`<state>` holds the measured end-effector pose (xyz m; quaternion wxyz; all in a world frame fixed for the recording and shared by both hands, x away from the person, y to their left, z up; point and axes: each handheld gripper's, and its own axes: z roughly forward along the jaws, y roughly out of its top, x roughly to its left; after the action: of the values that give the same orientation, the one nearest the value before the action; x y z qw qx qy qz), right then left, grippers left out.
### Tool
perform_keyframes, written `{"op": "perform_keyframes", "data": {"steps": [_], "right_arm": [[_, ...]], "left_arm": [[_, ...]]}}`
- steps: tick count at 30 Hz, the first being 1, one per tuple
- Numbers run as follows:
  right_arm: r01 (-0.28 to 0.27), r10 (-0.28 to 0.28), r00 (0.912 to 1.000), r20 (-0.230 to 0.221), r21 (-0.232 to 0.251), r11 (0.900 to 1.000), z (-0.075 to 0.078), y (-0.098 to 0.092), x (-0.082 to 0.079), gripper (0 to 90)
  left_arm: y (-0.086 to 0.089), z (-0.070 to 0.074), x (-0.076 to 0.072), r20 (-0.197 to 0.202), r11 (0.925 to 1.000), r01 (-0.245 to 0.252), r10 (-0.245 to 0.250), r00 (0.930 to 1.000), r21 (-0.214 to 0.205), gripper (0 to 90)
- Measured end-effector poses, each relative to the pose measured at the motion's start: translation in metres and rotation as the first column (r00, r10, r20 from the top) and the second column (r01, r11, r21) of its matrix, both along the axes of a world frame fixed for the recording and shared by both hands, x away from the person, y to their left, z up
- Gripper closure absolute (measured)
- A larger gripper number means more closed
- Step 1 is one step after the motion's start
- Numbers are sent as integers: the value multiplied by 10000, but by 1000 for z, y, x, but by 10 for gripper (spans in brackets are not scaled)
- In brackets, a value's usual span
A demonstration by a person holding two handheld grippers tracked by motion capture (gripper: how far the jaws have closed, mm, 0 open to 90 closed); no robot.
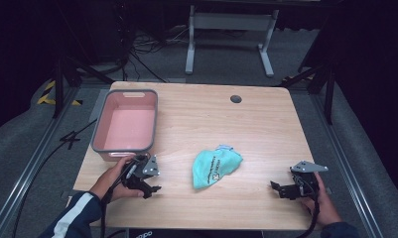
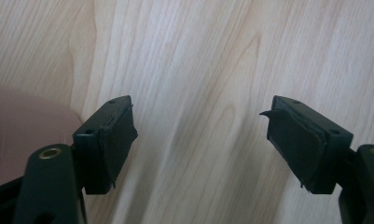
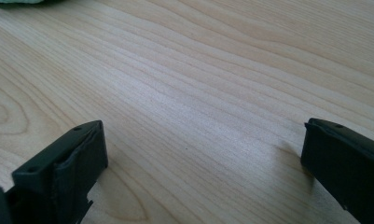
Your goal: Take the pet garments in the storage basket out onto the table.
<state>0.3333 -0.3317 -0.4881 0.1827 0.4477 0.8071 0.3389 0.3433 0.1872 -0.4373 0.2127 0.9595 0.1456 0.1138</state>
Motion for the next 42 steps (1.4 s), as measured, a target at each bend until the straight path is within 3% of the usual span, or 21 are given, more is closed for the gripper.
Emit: {"op": "perform_keyframes", "data": {"steps": [10, 19, 20, 22, 25, 28, 30, 32, 37, 42], "right_arm": [[0, 0, 10000, -1, 2, 10000, 0, 0, 0, 7], [-2, 2, 10000, -2, 3, 10000, 0, 0, 0, 7], [-2, 2, 10000, -2, 3, 10000, 0, 0, 0, 7], [-3, 3, 10000, -1, 4, 10000, 0, 0, 0, 7], [-2, 2, 10000, -2, 3, 10000, 0, 0, 0, 7], [0, 0, 10000, -5, 6, 10000, 0, 0, 0, 7], [-2, 2, 10000, -4, 6, 10000, 0, 0, 0, 7], [-2, 2, 10000, -4, 4, 10000, 0, 0, 0, 7], [-3, 3, 10000, -2, 5, 10000, 0, 0, 0, 7], [-5, 5, 10000, -1, 4, 10000, 0, 0, 0, 7]], "left_arm": [[41, -12, -7, 22, 9981, -595, 596, 9982, -142, 221], [74, -22, -14, -314, 9880, -1286, 1264, 9915, -858, 208], [80, -26, -16, -415, 9803, -1485, 1442, 9887, -1299, 208], [90, -29, -18, -479, 9719, -1640, 1581, 9863, -1691, 199], [104, -35, -22, -749, 9449, -2223, 2103, 9748, -2404, 195], [114, -40, -25, -800, 9283, -2444, 2312, 9696, -2802, 167], [120, -43, -28, -705, 9115, -2652, 2562, 9641, -3143, 158], [123, -45, -30, -592, 9031, -2722, 2680, 9616, -3322, 152], [123, -45, -33, -532, 8957, -2959, 2954, 9539, -3320, 151], [123, -45, -33, -561, 8943, -2990, 2978, 9530, -3329, 150]]}}
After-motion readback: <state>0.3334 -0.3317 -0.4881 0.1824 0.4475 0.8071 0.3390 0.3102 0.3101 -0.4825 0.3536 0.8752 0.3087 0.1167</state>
